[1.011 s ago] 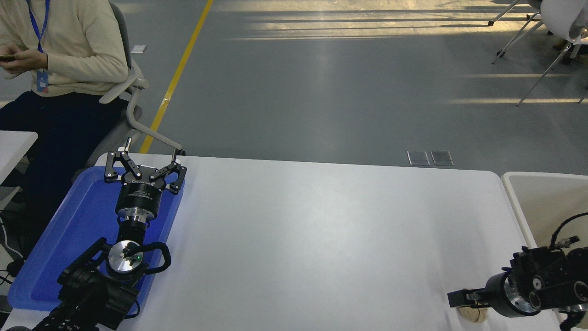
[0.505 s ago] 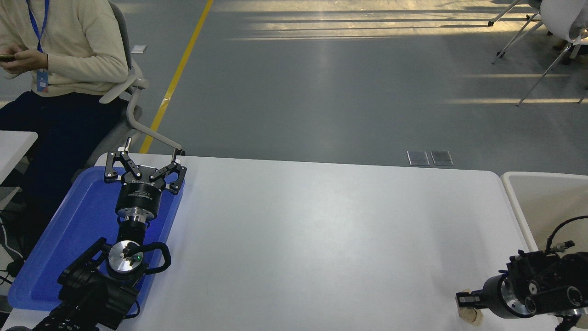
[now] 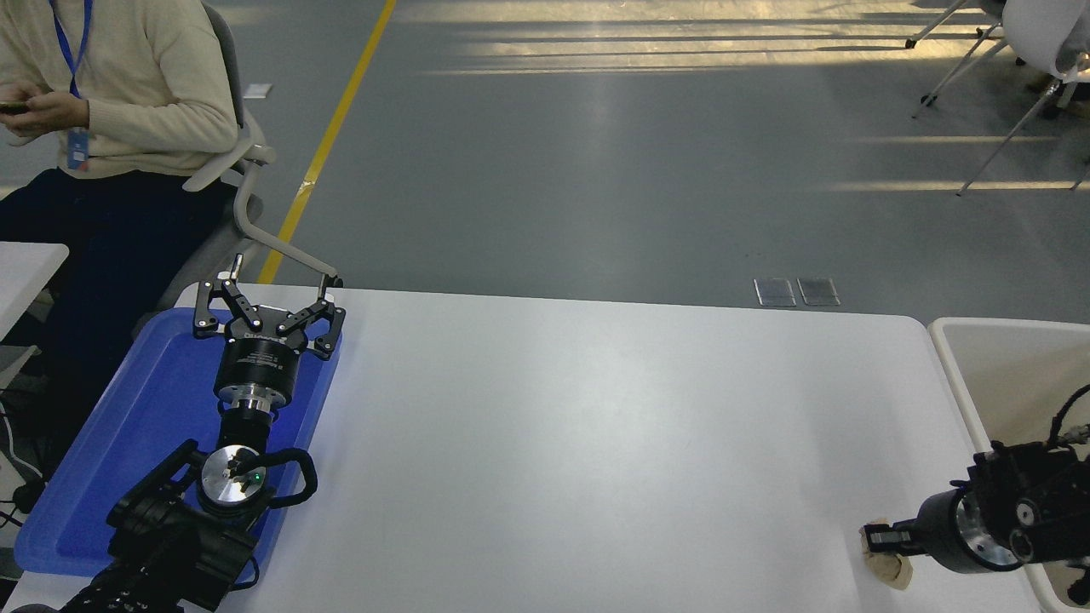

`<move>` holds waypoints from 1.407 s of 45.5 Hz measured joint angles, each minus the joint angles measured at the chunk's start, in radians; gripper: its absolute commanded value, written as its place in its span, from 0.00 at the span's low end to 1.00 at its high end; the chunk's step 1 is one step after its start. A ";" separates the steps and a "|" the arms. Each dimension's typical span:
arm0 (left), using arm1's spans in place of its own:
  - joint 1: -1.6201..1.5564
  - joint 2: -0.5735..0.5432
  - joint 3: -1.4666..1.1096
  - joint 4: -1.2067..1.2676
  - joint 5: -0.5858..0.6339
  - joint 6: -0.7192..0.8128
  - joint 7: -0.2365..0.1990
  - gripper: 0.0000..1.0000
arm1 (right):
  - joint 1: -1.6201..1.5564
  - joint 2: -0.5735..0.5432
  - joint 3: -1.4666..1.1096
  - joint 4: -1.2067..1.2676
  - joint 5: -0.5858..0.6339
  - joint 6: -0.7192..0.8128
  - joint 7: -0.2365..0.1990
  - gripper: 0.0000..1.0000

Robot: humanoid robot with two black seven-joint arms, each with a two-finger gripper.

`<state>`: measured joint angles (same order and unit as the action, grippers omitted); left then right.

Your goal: Pick up paper ball place in dustbin

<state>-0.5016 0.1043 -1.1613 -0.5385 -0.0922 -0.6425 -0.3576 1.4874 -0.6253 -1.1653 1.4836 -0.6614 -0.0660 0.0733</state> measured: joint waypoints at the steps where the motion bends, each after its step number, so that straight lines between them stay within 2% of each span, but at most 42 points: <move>1: 0.000 0.000 0.000 0.000 0.000 0.000 0.000 1.00 | 0.022 -0.003 -0.012 0.010 -0.001 0.003 0.001 0.00; 14: 0.000 0.000 0.000 0.000 0.001 0.000 0.000 1.00 | 0.385 -0.021 -0.171 0.145 -0.001 0.126 0.024 0.00; 32: 0.000 0.000 0.000 0.000 0.000 0.000 0.000 1.00 | 0.827 -0.023 -0.279 0.233 0.002 0.412 0.032 0.00; 42: 0.000 0.000 0.000 0.000 0.000 0.000 0.000 1.00 | 0.922 -0.019 -0.291 0.243 0.006 0.489 0.032 0.00; 64: 0.000 0.000 0.000 0.000 0.000 0.000 0.000 1.00 | 0.981 -0.021 -0.301 0.247 0.007 0.551 0.029 0.00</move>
<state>-0.5016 0.1043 -1.1612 -0.5384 -0.0918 -0.6422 -0.3574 2.4680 -0.6468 -1.4667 1.7311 -0.6547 0.4848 0.1024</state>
